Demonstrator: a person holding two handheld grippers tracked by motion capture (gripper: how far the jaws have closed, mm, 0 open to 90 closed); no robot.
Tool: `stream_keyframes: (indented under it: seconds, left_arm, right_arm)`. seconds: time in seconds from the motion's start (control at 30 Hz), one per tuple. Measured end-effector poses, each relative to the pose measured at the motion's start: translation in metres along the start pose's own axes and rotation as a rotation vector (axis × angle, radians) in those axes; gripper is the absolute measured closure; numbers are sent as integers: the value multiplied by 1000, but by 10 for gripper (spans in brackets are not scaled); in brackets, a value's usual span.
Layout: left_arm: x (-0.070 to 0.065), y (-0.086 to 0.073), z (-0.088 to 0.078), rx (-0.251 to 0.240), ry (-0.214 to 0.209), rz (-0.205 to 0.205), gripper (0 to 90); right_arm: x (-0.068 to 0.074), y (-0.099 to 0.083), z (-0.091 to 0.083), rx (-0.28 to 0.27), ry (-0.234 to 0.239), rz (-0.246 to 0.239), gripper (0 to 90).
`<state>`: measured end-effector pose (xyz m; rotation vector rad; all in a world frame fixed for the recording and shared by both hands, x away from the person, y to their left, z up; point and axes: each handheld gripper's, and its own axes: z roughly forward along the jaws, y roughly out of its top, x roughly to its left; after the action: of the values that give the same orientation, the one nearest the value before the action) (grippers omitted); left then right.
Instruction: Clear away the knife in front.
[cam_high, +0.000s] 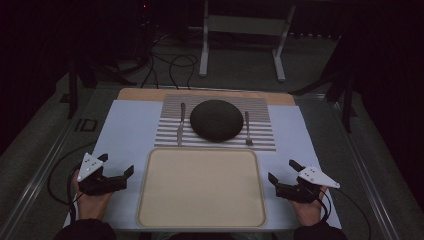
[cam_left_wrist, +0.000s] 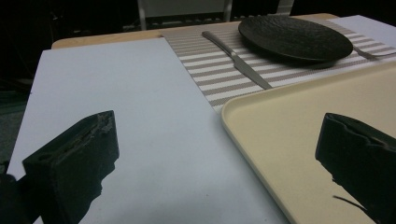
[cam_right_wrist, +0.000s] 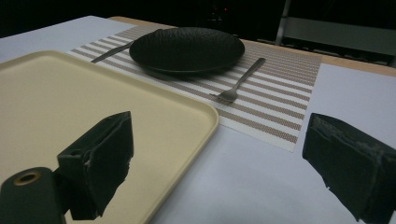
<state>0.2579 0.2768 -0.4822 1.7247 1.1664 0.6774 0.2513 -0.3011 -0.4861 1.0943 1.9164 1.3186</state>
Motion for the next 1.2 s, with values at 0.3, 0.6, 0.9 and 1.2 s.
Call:
stream_keyframes:
  seconds: [0.3, 0.6, 0.9, 1.2]
  left_arm:
    - [1, -1, 1, -2, -9, -18, 4]
    - [1, -2, 1, -8, 12, -19, 4]
    - [-3, 4, 2, -9, 43, -3, 5]
    - [-10, 19, 4, -20, 50, 41, 11]
  right_arm:
    - [0, 0, 0, -5, -3, -6, 88]
    - [0, -1, 0, -2, -15, -7, 88]
    - [-1, -1, -2, -5, -25, -3, 88]
    - [-1, -3, -2, 4, -36, -6, 88]
